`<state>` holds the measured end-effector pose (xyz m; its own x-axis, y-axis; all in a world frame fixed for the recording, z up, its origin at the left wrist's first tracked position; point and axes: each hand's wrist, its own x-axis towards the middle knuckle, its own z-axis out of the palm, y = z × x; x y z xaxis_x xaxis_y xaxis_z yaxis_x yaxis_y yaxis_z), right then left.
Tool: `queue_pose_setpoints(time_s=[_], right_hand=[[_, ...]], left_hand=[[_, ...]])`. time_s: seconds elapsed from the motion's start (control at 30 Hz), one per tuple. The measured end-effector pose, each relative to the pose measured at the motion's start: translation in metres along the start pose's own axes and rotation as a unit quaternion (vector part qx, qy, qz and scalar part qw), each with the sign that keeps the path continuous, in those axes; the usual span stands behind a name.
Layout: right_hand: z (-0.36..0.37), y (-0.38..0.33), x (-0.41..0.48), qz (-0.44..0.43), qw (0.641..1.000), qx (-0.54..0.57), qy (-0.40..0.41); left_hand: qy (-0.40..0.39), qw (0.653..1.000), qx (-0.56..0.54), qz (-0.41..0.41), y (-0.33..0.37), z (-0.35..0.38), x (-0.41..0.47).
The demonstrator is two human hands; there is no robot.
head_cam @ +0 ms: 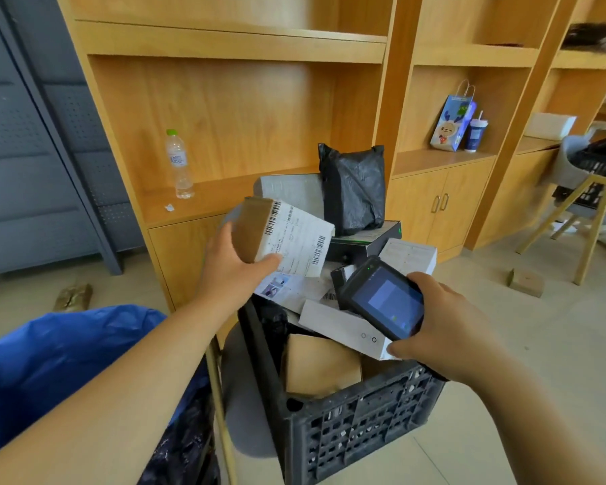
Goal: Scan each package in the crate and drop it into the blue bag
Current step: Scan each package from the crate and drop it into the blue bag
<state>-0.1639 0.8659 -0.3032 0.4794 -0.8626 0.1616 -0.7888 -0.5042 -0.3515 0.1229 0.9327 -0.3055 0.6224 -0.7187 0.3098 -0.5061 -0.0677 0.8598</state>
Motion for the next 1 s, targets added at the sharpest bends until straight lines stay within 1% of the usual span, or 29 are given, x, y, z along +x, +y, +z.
queue_pose_setpoints(time_s=[0.1, 0.23, 0.3, 0.37, 0.47, 0.63, 0.77, 1.0], right_hand=[[0.002, -0.015, -0.011, -0.004, 1.0, 0.011, 0.004], [0.01, -0.029, -0.022, -0.009, 1.0, 0.004, -0.004], [0.03, -0.067, -0.04, -0.068, 0.995, -0.033, -0.062], [0.034, -0.068, -0.045, -0.077, 0.993, -0.032, -0.078], [0.046, -0.089, -0.054, -0.108, 0.985, -0.063, -0.118], [0.066, -0.125, -0.072, -0.156, 0.971, -0.091, -0.154], [0.073, -0.147, -0.081, -0.163, 0.964, -0.109, -0.177], [0.078, -0.164, -0.085, -0.162, 0.959, -0.139, -0.185]], left_hand=[[0.024, 0.999, -0.025, -0.038, -0.014, -0.03, -0.021], [0.015, 0.997, -0.019, -0.078, -0.035, -0.057, -0.047], [0.066, 0.991, -0.016, -0.117, -0.062, -0.107, -0.09], [0.068, 0.99, -0.001, -0.125, -0.07, -0.111, -0.099], [0.081, 0.987, 0.002, -0.141, -0.082, -0.131, -0.117], [0.129, 0.976, -0.003, -0.174, -0.114, -0.167, -0.155], [0.159, 0.969, -0.009, -0.191, -0.13, -0.182, -0.171], [0.175, 0.964, -0.012, -0.2, -0.145, -0.196, -0.182]])
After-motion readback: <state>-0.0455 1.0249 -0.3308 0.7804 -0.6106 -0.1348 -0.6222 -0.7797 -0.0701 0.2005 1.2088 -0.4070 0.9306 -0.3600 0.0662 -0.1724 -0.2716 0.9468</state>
